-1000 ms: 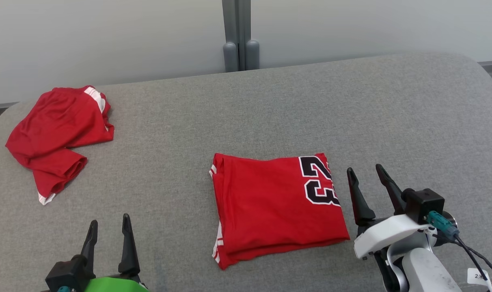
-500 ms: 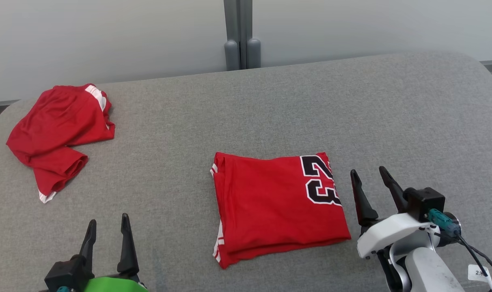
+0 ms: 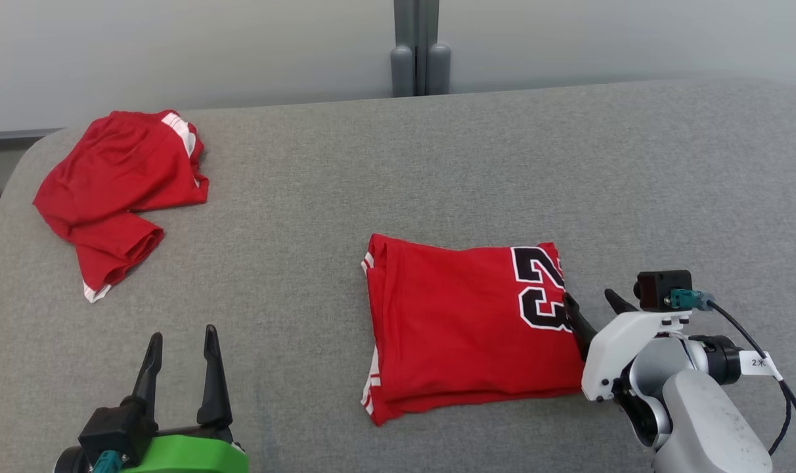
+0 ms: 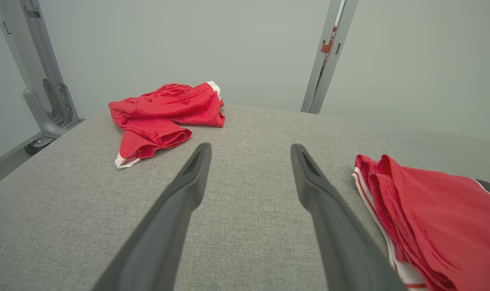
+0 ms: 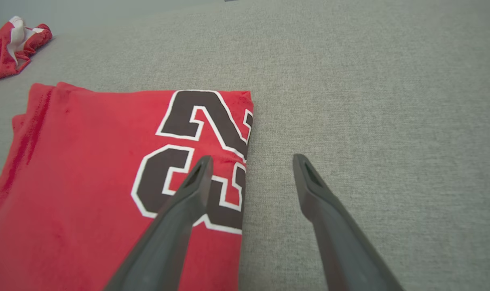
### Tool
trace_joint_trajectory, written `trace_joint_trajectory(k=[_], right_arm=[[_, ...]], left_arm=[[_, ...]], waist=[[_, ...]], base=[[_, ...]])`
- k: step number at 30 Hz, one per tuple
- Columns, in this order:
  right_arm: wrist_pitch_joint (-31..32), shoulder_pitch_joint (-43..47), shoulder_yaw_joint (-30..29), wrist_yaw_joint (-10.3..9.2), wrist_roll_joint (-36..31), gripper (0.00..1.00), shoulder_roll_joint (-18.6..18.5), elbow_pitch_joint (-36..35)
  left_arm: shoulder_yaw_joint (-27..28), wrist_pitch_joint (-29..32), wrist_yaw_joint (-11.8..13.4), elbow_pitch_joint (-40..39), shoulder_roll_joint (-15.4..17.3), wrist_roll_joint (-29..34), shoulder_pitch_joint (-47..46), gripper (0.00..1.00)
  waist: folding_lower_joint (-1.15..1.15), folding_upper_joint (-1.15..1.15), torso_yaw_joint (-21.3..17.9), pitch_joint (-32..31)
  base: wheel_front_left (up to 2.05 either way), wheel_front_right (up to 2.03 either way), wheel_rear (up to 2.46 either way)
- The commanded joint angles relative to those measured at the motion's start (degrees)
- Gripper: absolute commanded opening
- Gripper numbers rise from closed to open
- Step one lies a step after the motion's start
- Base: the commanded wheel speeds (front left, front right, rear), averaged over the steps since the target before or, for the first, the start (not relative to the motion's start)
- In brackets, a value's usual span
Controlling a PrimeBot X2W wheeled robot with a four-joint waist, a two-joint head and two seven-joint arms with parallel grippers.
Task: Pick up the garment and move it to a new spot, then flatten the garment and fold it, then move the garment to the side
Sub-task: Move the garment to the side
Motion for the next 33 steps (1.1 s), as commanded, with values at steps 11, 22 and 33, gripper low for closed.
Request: trace_joint_trajectory(k=[11,22,33], right_arm=[[5.0,-5.2,2.1,-0.04,3.6,1.00,-1.5,8.8],[-2.6,-10.8,3.8,-0.06,4.8,0.00,-2.9,9.8],[-8.6,-16.2,-1.2,-0.06,4.6,0.00,-4.6,10.0]], left_arm=[[-1.0,0.0,0.8,-0.8,0.0,-0.3,-2.0,1.00],[-2.0,0.0,0.6,-1.2,0.0,1.0,-3.6,1.00],[-1.4,0.0,-0.3,-1.8,1.7,2.4,-6.9,1.00]], waist=[[0.00,0.00,5.4,5.0],[0.00,0.00,0.4,6.8],[0.00,0.00,-17.9,12.1]], base=[[0.00,0.00,0.00],[0.00,0.00,0.00],[0.00,0.00,0.00]])
